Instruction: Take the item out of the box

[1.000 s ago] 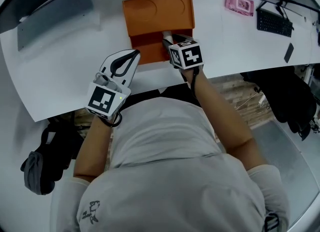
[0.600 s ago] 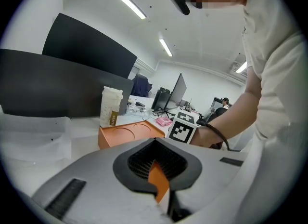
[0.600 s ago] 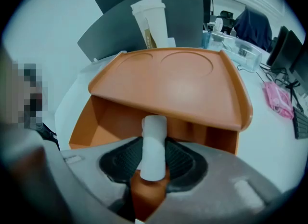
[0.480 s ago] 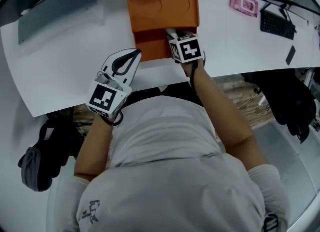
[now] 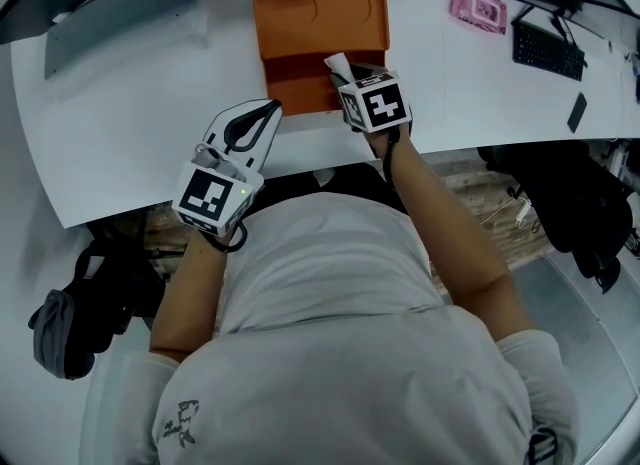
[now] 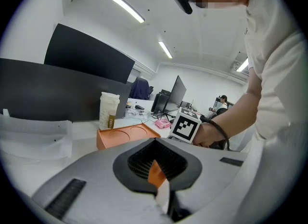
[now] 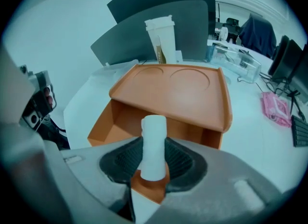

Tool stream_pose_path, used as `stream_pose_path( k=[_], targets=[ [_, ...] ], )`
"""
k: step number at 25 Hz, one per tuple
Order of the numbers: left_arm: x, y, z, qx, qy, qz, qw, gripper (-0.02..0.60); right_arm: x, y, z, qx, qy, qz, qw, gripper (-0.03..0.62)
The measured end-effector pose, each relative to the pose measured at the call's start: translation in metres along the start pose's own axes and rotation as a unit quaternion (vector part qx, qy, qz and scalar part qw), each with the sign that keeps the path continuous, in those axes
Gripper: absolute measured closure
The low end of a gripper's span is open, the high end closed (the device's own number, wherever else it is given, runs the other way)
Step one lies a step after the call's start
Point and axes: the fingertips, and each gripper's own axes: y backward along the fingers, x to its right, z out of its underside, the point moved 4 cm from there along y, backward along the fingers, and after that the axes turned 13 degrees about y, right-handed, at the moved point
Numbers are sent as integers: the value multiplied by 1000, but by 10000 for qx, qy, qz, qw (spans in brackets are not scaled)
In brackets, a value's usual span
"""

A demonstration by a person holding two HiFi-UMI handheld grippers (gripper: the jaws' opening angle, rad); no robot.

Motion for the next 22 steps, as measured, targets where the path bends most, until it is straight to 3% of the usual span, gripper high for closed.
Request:
stream_pose_path(
  k=[15,22],
  targets=[
    [60,24,-17,409,-198,-200,9988,583,-14,75,-11,624,669,51,9958,456],
    [77,33,-14,614,-179,-305,9975,583,-17,108,-9,1165,1116,-21,9869,457]
  ],
)
